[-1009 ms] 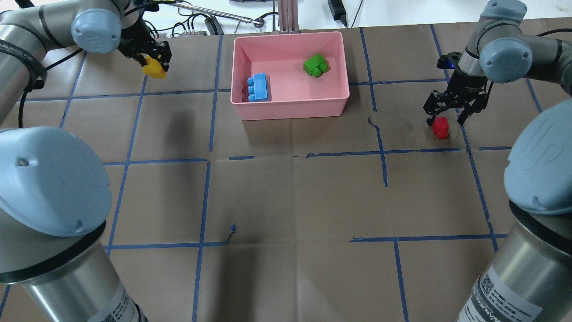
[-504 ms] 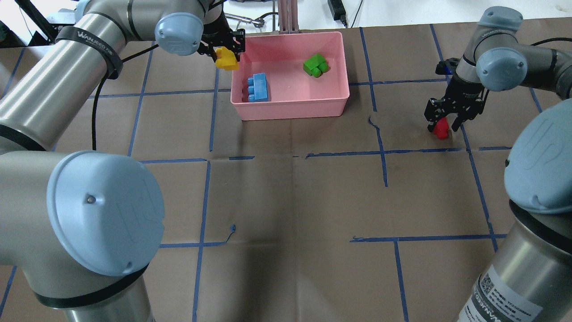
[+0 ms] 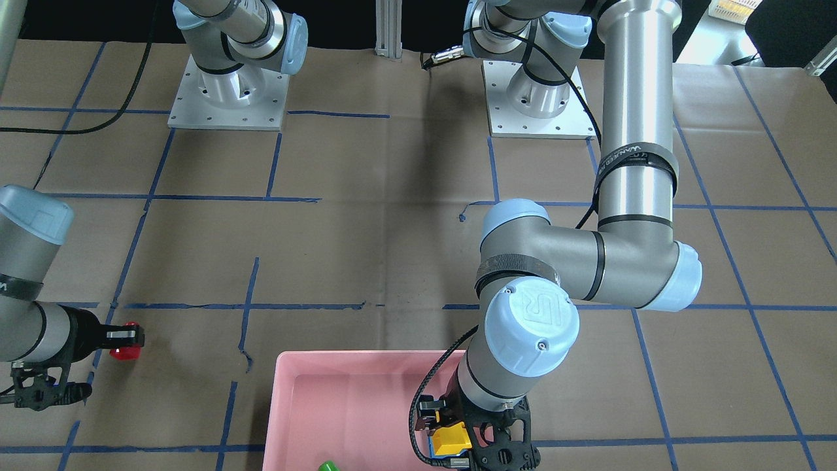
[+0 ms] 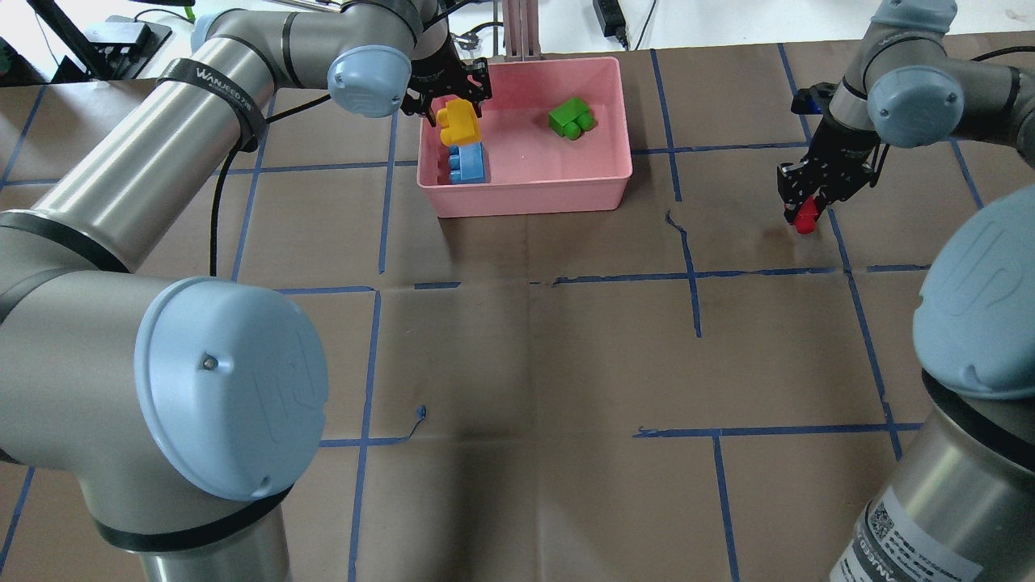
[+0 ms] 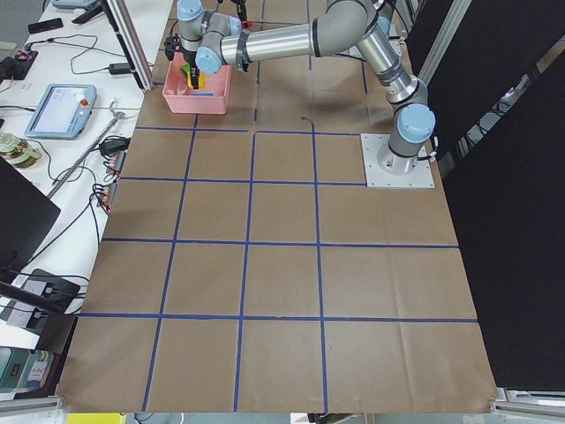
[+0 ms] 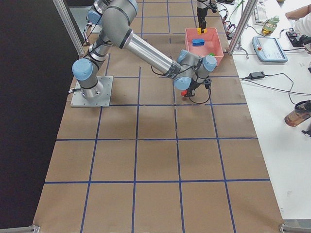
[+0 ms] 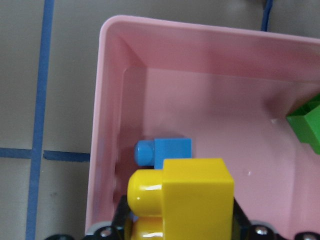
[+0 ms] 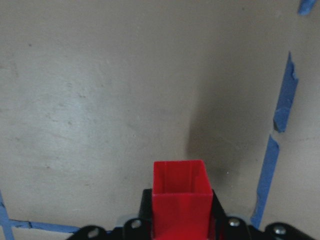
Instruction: Put all blocks into box
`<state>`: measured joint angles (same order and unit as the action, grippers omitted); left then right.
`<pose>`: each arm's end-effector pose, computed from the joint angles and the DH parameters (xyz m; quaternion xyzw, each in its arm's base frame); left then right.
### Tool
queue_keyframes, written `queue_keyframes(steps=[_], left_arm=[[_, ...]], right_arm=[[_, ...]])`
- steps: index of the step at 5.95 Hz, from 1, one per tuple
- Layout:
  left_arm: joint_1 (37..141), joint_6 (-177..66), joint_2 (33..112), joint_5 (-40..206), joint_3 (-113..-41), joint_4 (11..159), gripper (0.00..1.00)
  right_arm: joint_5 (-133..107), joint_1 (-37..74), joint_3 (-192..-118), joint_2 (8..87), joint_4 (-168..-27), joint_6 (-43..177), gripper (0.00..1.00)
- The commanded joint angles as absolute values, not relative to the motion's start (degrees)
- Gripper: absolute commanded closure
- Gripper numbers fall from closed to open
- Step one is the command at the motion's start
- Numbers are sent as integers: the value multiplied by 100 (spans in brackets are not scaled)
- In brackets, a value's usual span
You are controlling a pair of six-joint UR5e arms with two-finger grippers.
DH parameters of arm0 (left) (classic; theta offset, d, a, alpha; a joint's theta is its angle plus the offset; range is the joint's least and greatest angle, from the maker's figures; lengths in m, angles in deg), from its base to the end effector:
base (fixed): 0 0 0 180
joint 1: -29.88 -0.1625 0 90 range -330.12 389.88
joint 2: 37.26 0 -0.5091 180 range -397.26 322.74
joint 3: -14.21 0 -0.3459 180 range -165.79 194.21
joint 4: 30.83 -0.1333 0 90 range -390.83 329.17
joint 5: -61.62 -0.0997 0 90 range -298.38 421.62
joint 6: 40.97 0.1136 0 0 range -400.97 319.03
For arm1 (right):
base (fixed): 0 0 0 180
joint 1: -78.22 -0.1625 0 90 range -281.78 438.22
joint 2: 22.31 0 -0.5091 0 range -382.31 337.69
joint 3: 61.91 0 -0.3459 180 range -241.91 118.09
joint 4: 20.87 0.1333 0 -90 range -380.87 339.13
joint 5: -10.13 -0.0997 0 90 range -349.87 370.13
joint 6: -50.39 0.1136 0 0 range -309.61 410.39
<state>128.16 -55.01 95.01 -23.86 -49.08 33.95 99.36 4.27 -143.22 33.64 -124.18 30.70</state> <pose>-0.2550 -0.7642 0.3515 0.0467 -0.9946 0.0749 0.0548 -0.0561 -0.6825 0.3043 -0.0309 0.9940 0.0978 0.0386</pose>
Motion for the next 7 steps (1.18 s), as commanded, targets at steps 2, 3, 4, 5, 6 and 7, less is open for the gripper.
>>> queue_keyframes(steps=[2, 3, 4, 5, 6, 7], left_arm=[[12412, -4699, 8663, -2443, -5047, 4654, 2], [12323, -4468, 8310, -2469, -5213, 4913, 1], [12269, -4397, 8002, -2469, -5467, 5063, 1], [12173, -4274, 7608, -2469, -5835, 5074, 1], [12146, -4273, 7169, -2478, -6126, 5204, 1], [12146, -4273, 6860, -2652, -6251, 5362, 1]], right_arm=[[9890, -51, -12474, 3429, -11031, 3506, 85], [9690, -410, -12032, 3316, -10887, 4023, 85], [9644, -875, -11827, 3236, -10902, 4742, 85], [9505, -1315, -11686, 3114, -10990, 5428, 85], [9373, -1684, -11667, 2878, -11382, 6035, 84], [9363, -1940, -11676, 2518, -11699, 6172, 78]])
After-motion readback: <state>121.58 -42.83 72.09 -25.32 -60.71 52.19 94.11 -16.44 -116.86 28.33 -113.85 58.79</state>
